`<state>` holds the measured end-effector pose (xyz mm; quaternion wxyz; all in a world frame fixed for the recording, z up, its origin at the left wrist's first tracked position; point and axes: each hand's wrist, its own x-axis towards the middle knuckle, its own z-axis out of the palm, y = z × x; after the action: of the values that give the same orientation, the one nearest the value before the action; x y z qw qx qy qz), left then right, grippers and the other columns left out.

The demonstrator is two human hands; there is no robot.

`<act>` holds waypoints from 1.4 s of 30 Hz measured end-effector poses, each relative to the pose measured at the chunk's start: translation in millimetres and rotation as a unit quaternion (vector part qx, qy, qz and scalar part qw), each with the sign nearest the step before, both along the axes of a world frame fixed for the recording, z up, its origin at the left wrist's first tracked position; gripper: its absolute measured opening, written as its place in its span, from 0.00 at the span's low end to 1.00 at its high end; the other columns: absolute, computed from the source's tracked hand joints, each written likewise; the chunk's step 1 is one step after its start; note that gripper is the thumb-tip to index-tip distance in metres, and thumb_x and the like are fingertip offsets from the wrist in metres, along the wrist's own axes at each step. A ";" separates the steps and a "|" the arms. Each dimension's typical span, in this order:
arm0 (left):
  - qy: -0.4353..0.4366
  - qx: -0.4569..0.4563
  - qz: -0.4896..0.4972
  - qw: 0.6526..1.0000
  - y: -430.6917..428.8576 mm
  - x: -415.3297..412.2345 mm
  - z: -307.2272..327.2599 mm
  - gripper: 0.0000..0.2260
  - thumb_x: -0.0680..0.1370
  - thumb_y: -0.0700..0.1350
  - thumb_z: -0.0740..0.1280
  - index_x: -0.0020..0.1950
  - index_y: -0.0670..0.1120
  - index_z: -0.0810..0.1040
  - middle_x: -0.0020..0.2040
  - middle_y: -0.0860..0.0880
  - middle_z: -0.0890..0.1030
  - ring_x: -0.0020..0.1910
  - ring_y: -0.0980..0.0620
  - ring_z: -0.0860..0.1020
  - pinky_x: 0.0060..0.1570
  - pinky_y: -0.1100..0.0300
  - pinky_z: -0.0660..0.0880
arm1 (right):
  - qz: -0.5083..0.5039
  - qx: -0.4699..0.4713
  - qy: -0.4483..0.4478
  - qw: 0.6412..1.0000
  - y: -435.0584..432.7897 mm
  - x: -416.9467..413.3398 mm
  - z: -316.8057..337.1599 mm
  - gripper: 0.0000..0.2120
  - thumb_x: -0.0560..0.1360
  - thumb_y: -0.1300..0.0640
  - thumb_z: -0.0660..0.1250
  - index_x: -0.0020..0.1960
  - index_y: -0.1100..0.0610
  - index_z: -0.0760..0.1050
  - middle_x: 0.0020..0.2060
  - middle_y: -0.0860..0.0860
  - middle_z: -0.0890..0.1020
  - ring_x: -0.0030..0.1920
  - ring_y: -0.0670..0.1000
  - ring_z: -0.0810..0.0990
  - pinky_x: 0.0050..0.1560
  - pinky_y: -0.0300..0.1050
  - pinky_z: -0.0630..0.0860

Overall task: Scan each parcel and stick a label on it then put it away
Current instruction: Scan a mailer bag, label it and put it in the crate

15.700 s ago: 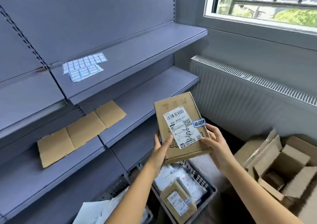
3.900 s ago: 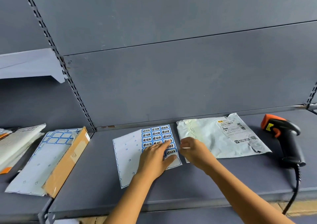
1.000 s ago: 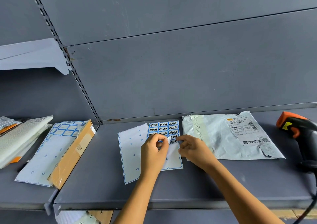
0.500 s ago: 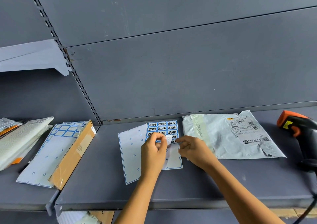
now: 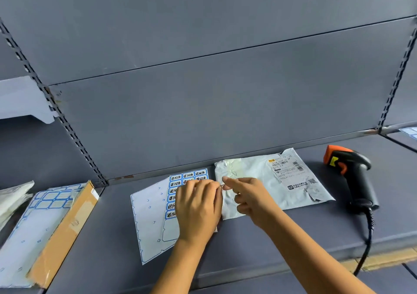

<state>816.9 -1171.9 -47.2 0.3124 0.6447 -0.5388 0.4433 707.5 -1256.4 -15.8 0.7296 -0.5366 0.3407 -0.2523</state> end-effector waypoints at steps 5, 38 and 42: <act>-0.023 0.031 -0.038 0.999 -14.5 -18.1 -3.8 0.06 0.77 0.46 0.67 0.42 0.47 0.81 0.43 0.51 0.81 0.43 0.49 0.74 0.42 0.55 0.68 | -0.034 0.000 0.031 0.999 -14.1 -26.8 -5.4 0.06 0.73 0.61 0.69 0.40 0.60 0.72 0.26 0.48 0.59 0.22 0.44 0.56 0.22 0.35 0.51; 0.044 0.340 -0.090 0.935 -113.5 -116.2 -38.9 0.21 0.70 0.60 0.54 0.59 0.61 0.78 0.40 0.51 0.74 0.33 0.49 0.75 0.31 0.57 0.72 | -0.011 -0.376 0.544 0.750 -116.9 -146.4 -9.8 0.14 0.79 0.56 0.57 0.35 0.49 0.64 0.38 0.50 0.72 0.43 0.53 0.70 0.34 0.35 0.63; 0.046 0.335 -0.090 0.937 -115.0 -116.8 -41.2 0.22 0.70 0.60 0.54 0.59 0.60 0.77 0.40 0.50 0.74 0.32 0.49 0.75 0.31 0.56 0.72 | -0.034 -0.389 0.538 0.747 -113.4 -146.5 -7.9 0.16 0.79 0.56 0.56 0.33 0.49 0.60 0.35 0.48 0.70 0.43 0.53 0.69 0.34 0.32 0.61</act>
<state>700.0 -1286.9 -88.4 0.1415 0.6804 -0.6971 0.1765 561.1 -1369.8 -23.7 0.1442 -0.8089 0.5671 -0.0568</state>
